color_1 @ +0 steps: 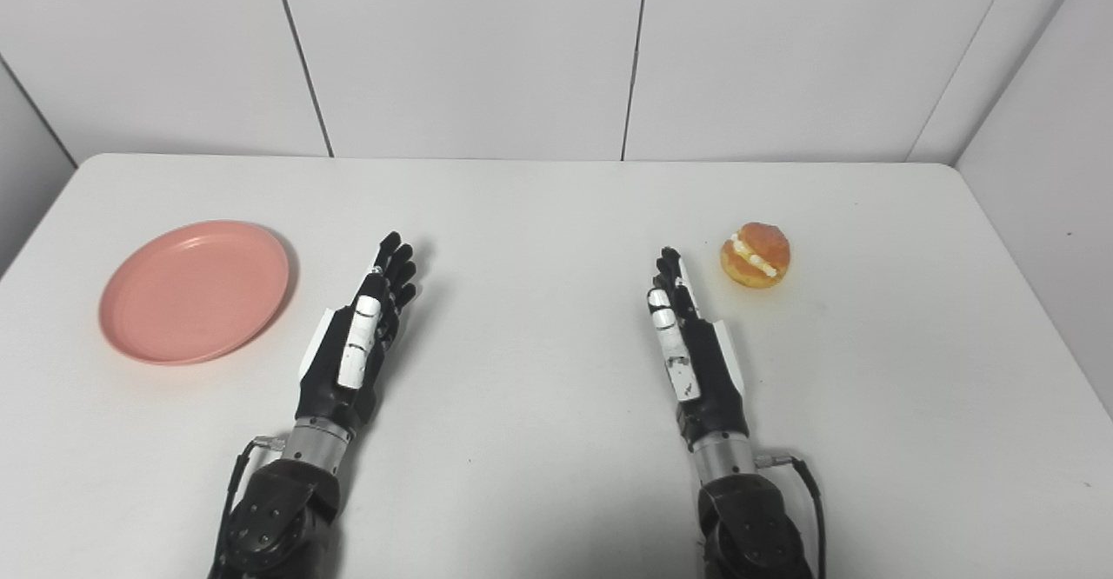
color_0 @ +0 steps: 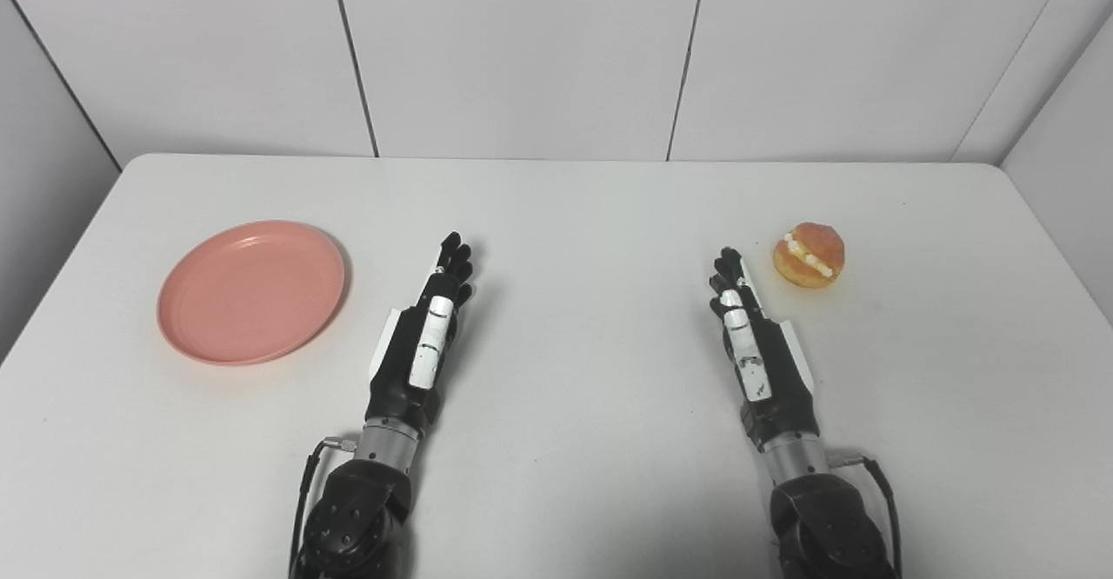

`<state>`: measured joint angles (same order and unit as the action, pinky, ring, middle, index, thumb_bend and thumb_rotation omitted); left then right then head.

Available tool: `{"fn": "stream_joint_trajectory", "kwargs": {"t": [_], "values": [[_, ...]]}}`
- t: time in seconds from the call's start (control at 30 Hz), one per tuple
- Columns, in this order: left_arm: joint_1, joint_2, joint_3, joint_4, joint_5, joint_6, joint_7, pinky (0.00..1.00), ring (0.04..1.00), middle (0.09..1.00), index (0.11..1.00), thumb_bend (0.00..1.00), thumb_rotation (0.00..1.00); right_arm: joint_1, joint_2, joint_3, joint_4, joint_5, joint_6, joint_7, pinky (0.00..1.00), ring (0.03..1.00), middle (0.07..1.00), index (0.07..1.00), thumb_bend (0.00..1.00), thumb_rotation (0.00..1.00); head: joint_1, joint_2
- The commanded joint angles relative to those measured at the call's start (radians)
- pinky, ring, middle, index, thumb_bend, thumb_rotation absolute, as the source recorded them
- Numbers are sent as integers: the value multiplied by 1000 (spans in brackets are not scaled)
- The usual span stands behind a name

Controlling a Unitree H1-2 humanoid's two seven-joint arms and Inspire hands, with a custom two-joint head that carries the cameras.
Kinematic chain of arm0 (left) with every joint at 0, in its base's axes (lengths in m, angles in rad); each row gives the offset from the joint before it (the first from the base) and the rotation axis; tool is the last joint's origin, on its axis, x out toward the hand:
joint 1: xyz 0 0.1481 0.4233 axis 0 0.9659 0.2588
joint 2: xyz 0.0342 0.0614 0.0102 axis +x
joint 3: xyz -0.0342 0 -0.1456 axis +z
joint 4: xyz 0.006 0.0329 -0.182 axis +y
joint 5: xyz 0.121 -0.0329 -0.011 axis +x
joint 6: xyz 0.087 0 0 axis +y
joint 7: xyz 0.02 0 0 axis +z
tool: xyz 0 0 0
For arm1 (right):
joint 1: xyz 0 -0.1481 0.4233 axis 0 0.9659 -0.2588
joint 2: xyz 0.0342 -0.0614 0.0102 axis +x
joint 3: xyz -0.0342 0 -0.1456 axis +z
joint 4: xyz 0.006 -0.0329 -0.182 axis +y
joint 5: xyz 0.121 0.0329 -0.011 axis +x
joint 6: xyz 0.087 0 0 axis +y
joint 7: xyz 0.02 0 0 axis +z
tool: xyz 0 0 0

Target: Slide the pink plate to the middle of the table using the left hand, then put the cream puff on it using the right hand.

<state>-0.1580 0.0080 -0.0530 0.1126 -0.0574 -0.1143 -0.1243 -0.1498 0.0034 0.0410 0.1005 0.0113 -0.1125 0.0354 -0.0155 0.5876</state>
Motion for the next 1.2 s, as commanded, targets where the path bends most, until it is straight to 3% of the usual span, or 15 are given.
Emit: {"fn": "stream_joint_trajectory", "kwargs": {"t": [0.0, 0.03, 0.07, 0.17, 0.2, 0.3, 0.43, 0.5, 0.7, 0.9, 1.0, 1.17], "values": [[47, -15, -9, 26, 8, -5, 8, 1000, 1000, 1000, 1000, 714, 1000, -19, -15, -9, -25, 10, -20, 13, 1000, 1000, 1000, 1000, 556, 1000, 65, -10], [49, -21, -11, 24, 8, -3, 12, 1000, 1000, 1000, 1000, 710, 1000, -16, -20, -11, -30, 11, -17, 14, 1000, 1000, 1000, 1000, 559, 1000, 65, -10], [50, -29, -16, 20, 15, -1, 17, 1000, 1000, 1000, 1000, 706, 1000, -12, -29, -16, -37, 25, -13, 24, 1000, 1000, 1000, 1000, 549, 1000, 132, -21], [47, -54, -26, 26, 32, -15, 37, 1000, 1000, 1000, 1000, 663, 1000, -6, -56, -24, -47, 51, -12, 51, 1000, 1000, 1000, 1000, 493, 1000, 194, -32], [44, -66, -27, 36, 37, -31, 46, 1000, 1000, 1000, 1000, 652, 1000, -6, -65, -27, -41, 54, -21, 56, 1000, 1000, 1000, 1000, 485, 1000, 241, -46], [29, -96, -37, 70, 73, -87, 82, 1000, 1000, 1000, 993, 597, 1000, -13, -81, -37, 2, 68, -75, 69, 1000, 1000, 1000, 1000, 491, 1000, 289, -66], [10, -115, -37, 117, 96, -144, 113, 1000, 1000, 998, 996, 530, 1000, -20, -86, -44, 26, 87, -92, 83, 1000, 1000, 1000, 1000, 512, 1000, 292, -71], [9, -114, -38, 112, 98, -125, 111, 1000, 1000, 1000, 997, 516, 1000, -18, -92, -44, 21, 83, -93, 84, 1000, 1000, 1000, 1000, 498, 1000, 287, -73], [-1, -107, -28, 117, 109, -110, 125, 1000, 1000, 995, 994, 573, 1000, -25, -80, -49, 43, 93, -108, 87, 1000, 1000, 1000, 1000, 563, 942, 283, -83], [-1, -94, -25, 103, 99, -84, 113, 1000, 1000, 1000, 996, 656, 1000, -22, -86, -48, 41, 85, -124, 89, 1000, 1000, 1000, 1000, 504, 958, 275, -89], [-13, -93, -15, 110, 85, -102, 115, 1000, 1000, 1000, 1000, 664, 1000, -21, -81, -50, 37, 89, -115, 86, 1000, 1000, 1000, 1000, 492, 964, 274, -89], [-31, -80, 12, 75, 57, -74, 118, 1000, 1000, 1000, 997, 713, 1000, -26, -67, -47, 54, 90, -118, 82, 1000, 1000, 1000, 1000, 526, 942, 269, -94]]}}
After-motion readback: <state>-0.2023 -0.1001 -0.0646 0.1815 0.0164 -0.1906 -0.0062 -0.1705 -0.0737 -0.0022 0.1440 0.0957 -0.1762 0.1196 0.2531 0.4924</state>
